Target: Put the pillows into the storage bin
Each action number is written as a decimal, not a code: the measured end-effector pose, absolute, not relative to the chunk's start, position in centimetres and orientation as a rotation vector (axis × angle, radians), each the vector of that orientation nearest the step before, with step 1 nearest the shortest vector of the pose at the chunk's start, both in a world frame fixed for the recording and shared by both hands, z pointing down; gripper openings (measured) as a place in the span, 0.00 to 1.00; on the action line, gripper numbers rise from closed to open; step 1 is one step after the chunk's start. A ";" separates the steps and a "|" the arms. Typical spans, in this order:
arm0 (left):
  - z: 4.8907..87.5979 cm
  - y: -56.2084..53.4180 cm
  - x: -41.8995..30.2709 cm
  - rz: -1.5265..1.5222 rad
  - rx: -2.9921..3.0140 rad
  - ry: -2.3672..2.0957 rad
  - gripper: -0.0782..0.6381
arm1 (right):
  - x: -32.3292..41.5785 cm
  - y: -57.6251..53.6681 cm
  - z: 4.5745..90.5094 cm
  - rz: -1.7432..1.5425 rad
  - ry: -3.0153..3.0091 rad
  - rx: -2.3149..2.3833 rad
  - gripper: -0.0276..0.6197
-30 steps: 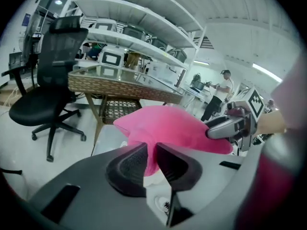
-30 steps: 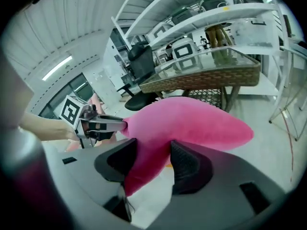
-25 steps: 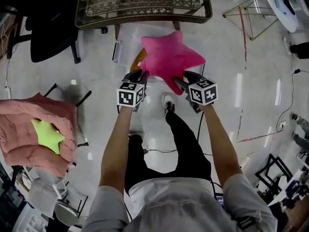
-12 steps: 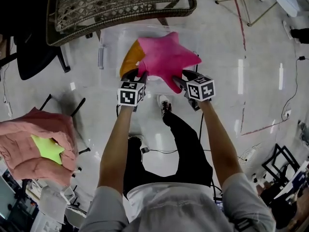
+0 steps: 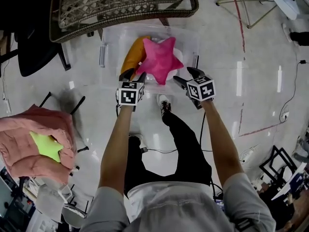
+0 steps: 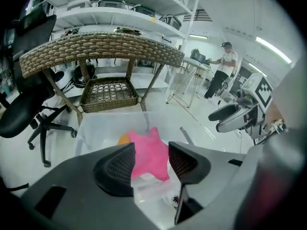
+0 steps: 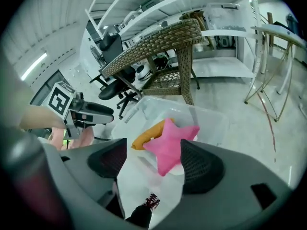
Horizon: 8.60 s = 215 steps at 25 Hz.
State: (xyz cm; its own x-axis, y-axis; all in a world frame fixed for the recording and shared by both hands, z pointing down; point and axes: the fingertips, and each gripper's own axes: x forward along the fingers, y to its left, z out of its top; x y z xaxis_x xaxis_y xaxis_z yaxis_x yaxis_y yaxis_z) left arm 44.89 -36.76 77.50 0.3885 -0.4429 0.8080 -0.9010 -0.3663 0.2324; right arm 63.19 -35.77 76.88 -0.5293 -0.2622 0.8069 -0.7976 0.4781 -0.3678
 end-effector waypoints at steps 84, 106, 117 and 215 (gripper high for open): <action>82.6 13.1 -26.6 -0.485 0.386 -1.808 0.53 | -33.7 0.9 82.2 -0.590 -1.577 -0.930 0.44; 60.4 15.4 -24.7 -0.467 0.707 -1.907 0.39 | -26.0 0.8 60.6 -0.400 -1.799 -0.770 0.33; 48.8 14.0 -17.2 -0.292 1.104 -1.945 0.39 | -15.0 -0.2 48.6 -0.336 -2.071 -0.533 0.33; 58.0 -30.8 14.1 0.309 1.686 -1.511 0.13 | 34.2 -43.1 53.4 0.200 -2.217 0.674 0.08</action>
State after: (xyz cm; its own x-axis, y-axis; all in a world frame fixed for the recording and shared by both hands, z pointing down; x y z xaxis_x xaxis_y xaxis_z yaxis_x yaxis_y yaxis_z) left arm 14.14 -30.79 57.98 0.2458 -0.7056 0.6646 -0.9096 0.0690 0.4096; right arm 34.22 -43.12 53.42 -0.5437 -0.4032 0.7361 -0.5284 0.8458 0.0730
